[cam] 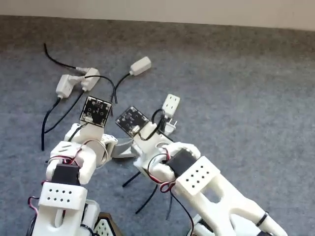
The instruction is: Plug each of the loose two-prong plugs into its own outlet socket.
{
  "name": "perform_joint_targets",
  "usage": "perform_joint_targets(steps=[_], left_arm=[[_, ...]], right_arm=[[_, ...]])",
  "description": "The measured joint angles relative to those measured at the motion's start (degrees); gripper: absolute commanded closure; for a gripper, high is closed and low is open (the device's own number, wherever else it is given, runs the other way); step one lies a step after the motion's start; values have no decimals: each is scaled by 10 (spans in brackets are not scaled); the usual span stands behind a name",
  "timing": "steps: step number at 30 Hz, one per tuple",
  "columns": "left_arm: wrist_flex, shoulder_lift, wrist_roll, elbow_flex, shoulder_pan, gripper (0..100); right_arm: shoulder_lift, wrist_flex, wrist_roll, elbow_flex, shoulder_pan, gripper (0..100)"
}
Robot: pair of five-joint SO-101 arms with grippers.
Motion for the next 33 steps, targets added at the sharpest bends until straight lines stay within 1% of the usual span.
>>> perform_joint_targets(steps=[6, 16, 18, 21, 23, 27, 30, 33], left_arm=[[0, 8, 0, 3, 0, 568], [4, 8, 0, 3, 3, 568], [4, 10, 4, -10, -26, 568], [4, 10, 55, -51, -96, 568], [10, 22, 84, -83, -126, 568], [56, 113, 129, -178, -156, 568], [94, 234, 158, -278, -182, 568], [121, 381, 186, -381, -206, 568]], right_arm=[[-1, 41, 4, -80, 32, 992], [-1, 46, 9, -89, 33, 992], [-1, 48, 14, -90, 33, 992], [-1, 49, 16, -90, 33, 992], [-1, 56, 16, -90, 33, 992], [12, 76, -10, -97, 35, 992], [63, 91, -44, -132, 36, 992], [147, 117, -99, -187, 37, 992]])
